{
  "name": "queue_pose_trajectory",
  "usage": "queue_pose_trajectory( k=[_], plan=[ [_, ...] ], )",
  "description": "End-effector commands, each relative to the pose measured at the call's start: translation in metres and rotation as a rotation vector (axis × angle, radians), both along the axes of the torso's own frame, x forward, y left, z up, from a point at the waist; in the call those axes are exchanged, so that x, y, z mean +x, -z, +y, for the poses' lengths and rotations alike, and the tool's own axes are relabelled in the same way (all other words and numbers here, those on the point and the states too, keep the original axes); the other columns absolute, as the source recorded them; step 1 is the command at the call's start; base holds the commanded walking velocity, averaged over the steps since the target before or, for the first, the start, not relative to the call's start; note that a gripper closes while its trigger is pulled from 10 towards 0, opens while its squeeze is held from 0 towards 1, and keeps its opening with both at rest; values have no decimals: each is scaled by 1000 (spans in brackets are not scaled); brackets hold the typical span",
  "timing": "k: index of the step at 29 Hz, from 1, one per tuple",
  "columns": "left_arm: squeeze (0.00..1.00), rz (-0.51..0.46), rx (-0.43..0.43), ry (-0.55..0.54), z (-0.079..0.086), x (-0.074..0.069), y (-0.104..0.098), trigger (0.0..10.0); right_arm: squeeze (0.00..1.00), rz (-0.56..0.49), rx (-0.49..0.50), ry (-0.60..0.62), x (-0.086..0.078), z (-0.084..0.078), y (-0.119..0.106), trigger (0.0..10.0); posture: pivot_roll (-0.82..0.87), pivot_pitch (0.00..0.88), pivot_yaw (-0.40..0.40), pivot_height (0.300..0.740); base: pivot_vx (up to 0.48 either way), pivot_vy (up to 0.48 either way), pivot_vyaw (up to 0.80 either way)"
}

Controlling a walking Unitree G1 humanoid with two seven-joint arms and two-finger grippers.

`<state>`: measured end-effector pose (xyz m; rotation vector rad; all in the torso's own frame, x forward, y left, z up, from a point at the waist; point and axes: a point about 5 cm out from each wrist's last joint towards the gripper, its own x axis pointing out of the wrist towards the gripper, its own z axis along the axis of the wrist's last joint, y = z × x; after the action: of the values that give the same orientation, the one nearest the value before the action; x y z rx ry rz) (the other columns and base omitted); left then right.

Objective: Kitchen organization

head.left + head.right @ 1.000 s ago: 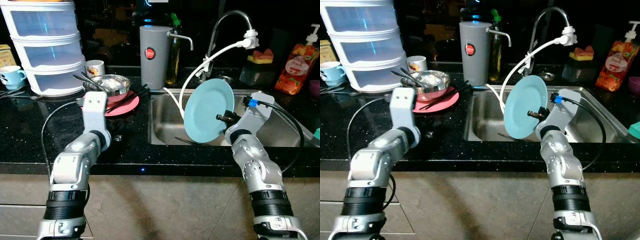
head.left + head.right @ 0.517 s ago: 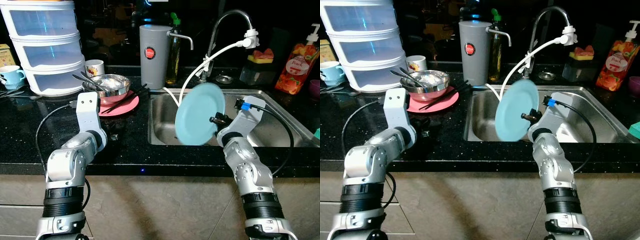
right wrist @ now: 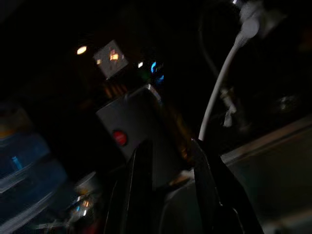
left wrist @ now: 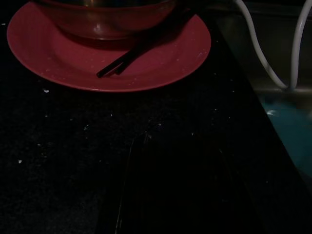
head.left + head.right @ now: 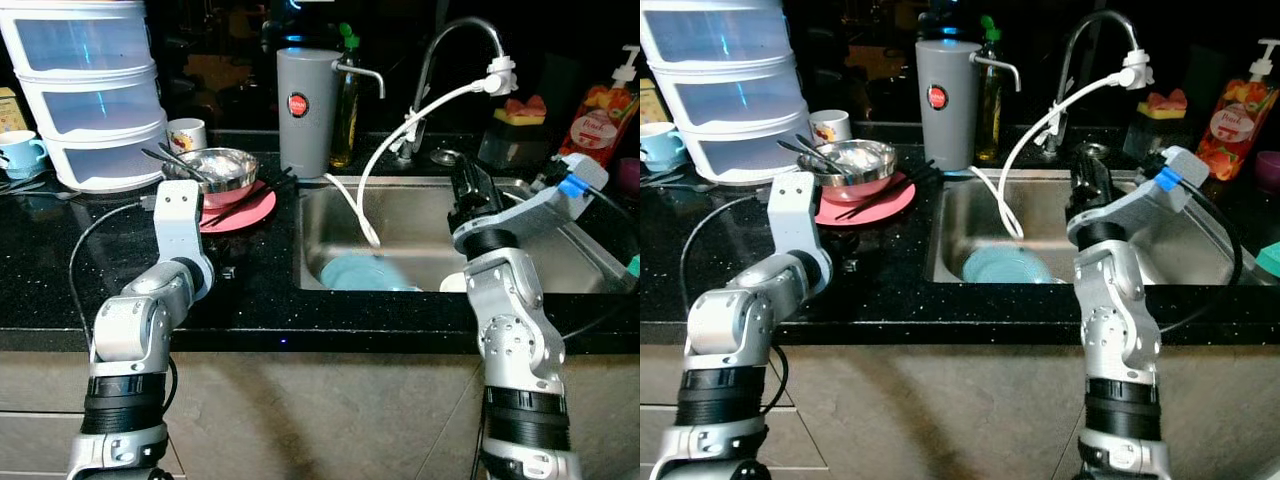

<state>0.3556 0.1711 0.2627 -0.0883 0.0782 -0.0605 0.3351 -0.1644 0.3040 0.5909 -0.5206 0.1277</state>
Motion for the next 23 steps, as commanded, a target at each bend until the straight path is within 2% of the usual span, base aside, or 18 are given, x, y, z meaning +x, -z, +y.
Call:
queue_pose_trajectory(
  k=[1,5,10,15,19,20,22,23],
  plan=[
    [0,-10,25,-12,3,-1,0,10000,0,31,1,-19,-2,6,8,10000,72,131,-30,740,0,0,0],
    [0,-42,60,-15,6,-2,-3,10000,0,76,-21,-24,-5,12,22,10000,86,125,-31,740,0,0,0],
    [0,-62,78,-12,10,-3,-5,10000,0,97,-84,36,-7,2,25,10000,86,121,-31,740,0,0,0],
    [0,-63,133,-8,13,0,-5,10000,0,90,-122,79,-8,-7,21,10000,81,115,-22,740,0,0,0],
    [0,-52,281,-20,16,6,1,10000,0,79,-132,92,-8,-9,18,10000,79,112,-20,740,0,0,0],
    [0,-52,281,-20,16,6,1,10000,0,79,-132,92,-8,-9,18,10000,79,112,-20,740,0,0,0],
    [0,-53,450,23,13,12,5,10000,0,72,-138,102,-7,-11,15,10000,82,117,-20,740,0,0,0],
    [0,-53,450,23,13,12,5,10000,0,72,-138,102,-7,-11,15,10000,82,117,-20,740,0,0,0]
  ],
)
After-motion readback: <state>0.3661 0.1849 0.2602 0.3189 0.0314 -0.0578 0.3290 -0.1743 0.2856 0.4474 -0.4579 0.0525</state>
